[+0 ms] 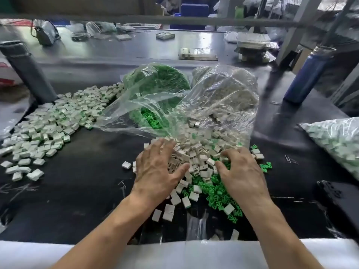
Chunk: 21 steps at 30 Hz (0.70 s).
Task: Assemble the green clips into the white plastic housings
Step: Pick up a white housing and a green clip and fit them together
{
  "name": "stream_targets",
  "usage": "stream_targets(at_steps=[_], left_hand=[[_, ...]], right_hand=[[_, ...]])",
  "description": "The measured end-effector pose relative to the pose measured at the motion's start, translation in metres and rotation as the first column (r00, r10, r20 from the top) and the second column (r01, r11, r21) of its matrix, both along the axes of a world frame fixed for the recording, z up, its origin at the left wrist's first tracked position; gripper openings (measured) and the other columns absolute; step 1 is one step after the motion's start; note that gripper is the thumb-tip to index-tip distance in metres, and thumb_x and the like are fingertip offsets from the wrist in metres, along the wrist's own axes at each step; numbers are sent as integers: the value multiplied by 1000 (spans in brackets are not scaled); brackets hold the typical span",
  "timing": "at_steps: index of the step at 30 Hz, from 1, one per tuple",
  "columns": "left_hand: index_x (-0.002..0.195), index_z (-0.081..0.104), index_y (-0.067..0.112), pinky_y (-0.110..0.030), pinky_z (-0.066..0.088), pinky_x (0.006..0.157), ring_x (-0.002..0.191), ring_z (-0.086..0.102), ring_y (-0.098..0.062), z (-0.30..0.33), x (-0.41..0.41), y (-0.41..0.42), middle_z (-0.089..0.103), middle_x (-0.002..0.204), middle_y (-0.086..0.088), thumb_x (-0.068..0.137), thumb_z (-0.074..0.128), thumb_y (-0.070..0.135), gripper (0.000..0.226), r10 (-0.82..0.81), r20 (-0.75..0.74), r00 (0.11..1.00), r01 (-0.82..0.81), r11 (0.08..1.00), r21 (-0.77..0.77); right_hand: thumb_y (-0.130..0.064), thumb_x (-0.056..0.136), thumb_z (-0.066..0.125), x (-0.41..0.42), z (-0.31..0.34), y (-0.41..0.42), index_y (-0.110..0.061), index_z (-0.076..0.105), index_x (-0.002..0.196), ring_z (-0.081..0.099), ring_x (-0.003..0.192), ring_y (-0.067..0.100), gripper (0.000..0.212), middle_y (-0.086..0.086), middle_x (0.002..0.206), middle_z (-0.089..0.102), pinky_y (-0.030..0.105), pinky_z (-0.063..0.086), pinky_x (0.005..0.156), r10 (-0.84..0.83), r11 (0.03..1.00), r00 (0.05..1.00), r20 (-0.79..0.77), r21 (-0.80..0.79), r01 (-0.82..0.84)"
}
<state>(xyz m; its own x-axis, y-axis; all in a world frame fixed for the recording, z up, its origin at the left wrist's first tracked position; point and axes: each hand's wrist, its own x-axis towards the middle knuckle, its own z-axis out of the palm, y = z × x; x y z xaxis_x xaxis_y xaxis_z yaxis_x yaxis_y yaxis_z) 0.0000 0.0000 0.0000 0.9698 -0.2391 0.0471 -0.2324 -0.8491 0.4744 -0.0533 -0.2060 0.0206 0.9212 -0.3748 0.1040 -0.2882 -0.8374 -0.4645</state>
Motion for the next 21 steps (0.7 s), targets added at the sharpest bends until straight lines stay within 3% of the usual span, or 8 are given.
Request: stream_targets(at_steps=[4,8,10,12,17,21], left_hand=[[157,17,53,-46,2,126,156,3,-13,3,9,-9,3,171,11,85,43,83,82,-66,94,993,64,998,28],[156,1,58,-49,-8,128,155,-22,-10,4,19,-25,-25,168,14,88,31,84,79,-220,125,967,197,965,174],[156,3,59,-51,-9,128,154,-26,-11,4,21,-32,-31,166,12,92,29,79,72,-280,108,954,253,943,217],[157,17,55,-53,-2,129,157,-19,-14,2,23,-34,-21,170,8,100,37,68,61,-306,131,943,276,939,203],[139,51,40,-49,21,126,151,24,-21,4,33,-30,25,164,3,105,45,51,36,-271,198,942,259,962,87],[136,53,41,-47,20,127,150,26,-19,10,34,-26,25,164,7,105,46,49,33,-252,125,960,256,967,-17]], right_hand=[[-36,100,66,5,-3,1,-23,65,127,50,102,11,30,-2,125,56,31,47,97,51,998,998,30,40,-53],[-33,100,67,11,-6,3,-23,69,121,51,98,10,23,-3,119,60,25,41,89,71,997,994,87,15,-72],[-33,100,67,15,-8,4,-23,69,119,52,96,11,22,-2,115,61,24,39,86,79,997,993,88,-12,-79],[-32,99,68,20,-9,6,-22,70,117,53,93,12,20,-3,112,60,24,39,82,89,996,992,90,-34,-86],[-28,101,67,32,-4,11,-20,73,113,58,94,13,16,-5,108,60,24,43,83,110,993,991,70,-43,-107],[-30,99,68,32,10,13,-25,72,114,57,94,8,16,-10,111,59,26,49,89,101,995,994,47,5,-101]])
